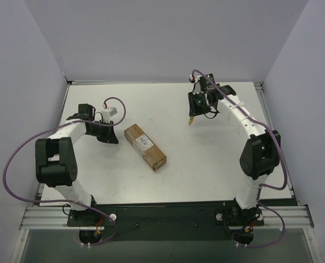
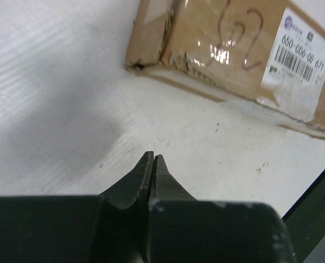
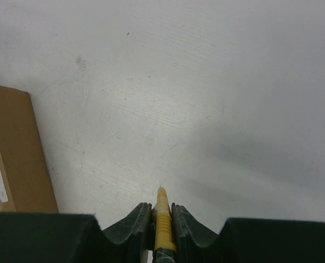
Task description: Unpack the express box
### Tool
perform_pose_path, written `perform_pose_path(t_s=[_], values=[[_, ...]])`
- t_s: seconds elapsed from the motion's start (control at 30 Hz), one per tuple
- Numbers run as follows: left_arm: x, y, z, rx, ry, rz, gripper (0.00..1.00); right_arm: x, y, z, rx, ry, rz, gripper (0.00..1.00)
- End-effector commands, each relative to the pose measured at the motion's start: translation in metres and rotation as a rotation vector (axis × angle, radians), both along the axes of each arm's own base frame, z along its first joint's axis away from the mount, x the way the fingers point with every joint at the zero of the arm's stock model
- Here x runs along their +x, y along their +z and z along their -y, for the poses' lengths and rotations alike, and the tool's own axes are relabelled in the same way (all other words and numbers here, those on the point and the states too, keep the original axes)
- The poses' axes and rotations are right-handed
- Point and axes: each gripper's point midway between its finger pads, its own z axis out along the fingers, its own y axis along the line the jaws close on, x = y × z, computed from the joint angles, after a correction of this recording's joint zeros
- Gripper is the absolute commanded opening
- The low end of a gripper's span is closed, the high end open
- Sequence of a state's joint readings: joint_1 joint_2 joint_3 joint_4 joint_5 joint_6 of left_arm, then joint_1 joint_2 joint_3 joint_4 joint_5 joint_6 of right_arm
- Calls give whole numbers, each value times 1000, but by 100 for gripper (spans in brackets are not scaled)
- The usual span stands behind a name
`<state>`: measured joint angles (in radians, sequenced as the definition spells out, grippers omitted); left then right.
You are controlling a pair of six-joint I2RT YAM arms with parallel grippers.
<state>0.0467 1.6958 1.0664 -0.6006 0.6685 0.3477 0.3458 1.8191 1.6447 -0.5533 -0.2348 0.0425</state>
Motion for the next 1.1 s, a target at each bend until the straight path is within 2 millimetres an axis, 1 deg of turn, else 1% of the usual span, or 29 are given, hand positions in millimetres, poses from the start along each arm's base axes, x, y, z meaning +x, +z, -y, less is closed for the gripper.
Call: perform_pose_path(t_s=[0.0, 0.03, 0.07, 0.1, 0.13, 0.17, 0.2, 0.23, 0.27, 0.33, 0.37, 0.43, 0.47, 0.5, 0.53, 0.57, 0.6, 0.63, 0.67, 0.73, 0.77, 0.8, 0.83, 0.87, 0.9, 0.93, 0.97, 1.03, 1.07], values=[[29, 13, 16, -85, 44, 8, 3, 10, 1, -30, 12, 89, 20, 0], [35, 16, 23, -88, 28, 19, 3, 10, 0, -35, 16, 99, 19, 0], [39, 13, 26, -96, 25, 13, 3, 8, -4, -45, 16, 125, 9, 0], [40, 13, 37, -104, 0, 9, 3, 6, -6, -50, -1, 178, 15, 0], [46, 16, 42, -107, -11, 24, 3, 3, -9, -56, -4, 206, 10, 0], [51, 13, 54, -112, -30, 24, 2, -2, -16, -66, -10, 240, -5, 0], [55, 12, 59, -112, -39, 30, 3, -5, -17, -71, -15, 276, -4, 0], [65, 18, 66, -115, -49, 58, 3, -9, -19, -79, -8, 313, -6, 0], [72, 12, 81, -112, -68, 64, 3, -19, -20, -89, -11, 368, -7, 0], [86, 14, 99, -114, -90, 92, 3, -33, -24, -99, -8, 445, -26, 0], [101, 16, 118, -122, -118, 116, 4, -42, -22, -102, 7, 472, -38, 0], [118, 18, 139, -125, -141, 143, 6, -62, -27, -109, 30, 519, -77, 0], [138, 22, 153, -138, -144, 165, 6, -70, -19, -111, 45, 535, -74, 0], [139, 22, 170, -156, -173, 165, 7, -79, -20, -113, 55, 551, -89, 0], [144, 22, 178, -165, -177, 167, 7, -89, -21, -111, 57, 559, -109, 0], [151, 13, 188, -187, -166, 148, 8, -94, -22, -110, 54, 562, -117, 0], [158, 22, 199, -211, -172, 163, 8, -98, -23, -108, 53, 563, -121, 0], [158, 24, 207, -244, -196, 166, 9, -105, -26, -103, 50, 561, -135, 0], [158, 24, 214, -284, -173, 135, 9, -107, -28, -100, 43, 561, -138, 0], [151, 23, 220, -330, -165, 88, 11, -112, -30, -91, 32, 545, -144, 0], [149, 22, 218, -337, -154, 71, 11, -112, -30, -88, 37, 524, -151, 0], [140, 12, 213, -335, -135, 26, 12, -112, -30, -85, 41, 506, -154, 0], [141, 24, 208, -365, -114, 31, 15, -107, -24, -77, 46, 471, -137, 0], [138, 26, 203, -383, -99, 21, 16, -106, -24, -69, 43, 424, -142, 0], [129, 19, 196, -394, -74, -10, 18, -101, -20, -62, 51, 388, -135, 0], [136, 39, 185, -415, -35, 29, 20, -92, -11, -48, 65, 334, -110, 0], [139, 43, 177, -407, 3, 40, 26, -87, -7, -39, 72, 291, -103, 0], [138, 67, 165, -462, 36, 77, 32, -76, 3, -23, 67, 244, -65, 0], [137, 81, 168, -496, 11, 113, 39, -67, 7, -11, 63, 207, -48, 0]])
